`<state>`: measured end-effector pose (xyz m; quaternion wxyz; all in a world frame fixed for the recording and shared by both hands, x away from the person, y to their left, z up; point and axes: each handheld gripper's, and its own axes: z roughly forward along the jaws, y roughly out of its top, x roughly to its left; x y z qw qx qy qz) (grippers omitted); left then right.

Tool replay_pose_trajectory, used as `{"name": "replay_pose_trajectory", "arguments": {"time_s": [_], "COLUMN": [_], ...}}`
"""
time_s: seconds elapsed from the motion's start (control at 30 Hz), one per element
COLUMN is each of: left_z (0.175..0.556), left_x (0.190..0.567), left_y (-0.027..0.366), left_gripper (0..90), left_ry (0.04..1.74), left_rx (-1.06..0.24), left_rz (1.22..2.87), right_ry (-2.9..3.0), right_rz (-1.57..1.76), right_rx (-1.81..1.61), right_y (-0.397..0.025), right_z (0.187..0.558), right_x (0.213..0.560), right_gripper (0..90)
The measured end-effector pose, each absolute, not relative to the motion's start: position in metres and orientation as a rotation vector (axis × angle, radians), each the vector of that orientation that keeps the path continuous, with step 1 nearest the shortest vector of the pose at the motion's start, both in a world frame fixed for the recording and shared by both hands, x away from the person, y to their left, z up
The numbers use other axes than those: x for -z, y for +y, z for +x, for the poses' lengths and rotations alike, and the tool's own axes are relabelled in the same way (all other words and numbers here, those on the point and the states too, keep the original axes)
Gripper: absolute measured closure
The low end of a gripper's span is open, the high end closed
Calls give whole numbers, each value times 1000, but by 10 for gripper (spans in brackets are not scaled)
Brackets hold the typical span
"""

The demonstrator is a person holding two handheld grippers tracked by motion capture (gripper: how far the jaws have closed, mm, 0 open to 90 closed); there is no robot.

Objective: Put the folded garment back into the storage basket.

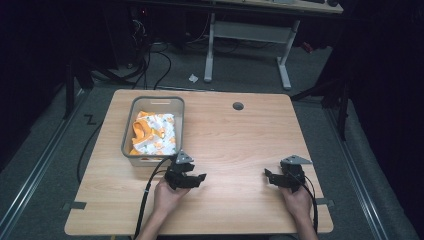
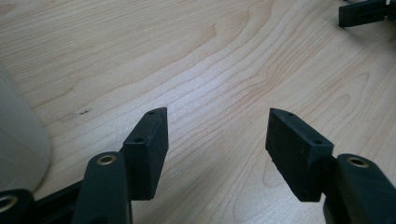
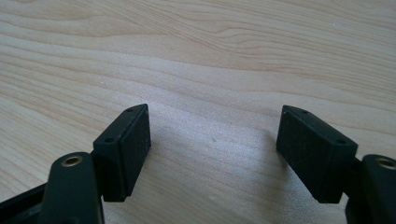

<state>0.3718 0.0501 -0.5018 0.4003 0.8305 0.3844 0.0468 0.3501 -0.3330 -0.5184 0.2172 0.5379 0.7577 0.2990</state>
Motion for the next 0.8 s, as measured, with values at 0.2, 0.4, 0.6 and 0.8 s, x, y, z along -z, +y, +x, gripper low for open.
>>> {"name": "replay_pose_trajectory", "arguments": {"time_s": [0.2, 0.4, 0.6, 0.8], "left_z": [370, 369, 357, 356], "left_x": [507, 516, 524, 525], "left_y": [50, 48, 44, 42], "left_gripper": [394, 389, 380, 356], "left_ry": [990, 1000, 955, 967], "left_rx": [-148, -176, -328, -362], "left_rz": [2110, 2141, 2128, 2140], "right_ry": [2099, 2099, 2099, 2099], "right_rz": [1488, 1489, 1488, 1488], "right_rx": [-828, -828, -828, -828], "right_y": [-333, -333, -333, -333], "right_z": [350, 350, 350, 350], "right_x": [518, 518, 519, 519], "right_gripper": [264, 264, 264, 264]}}
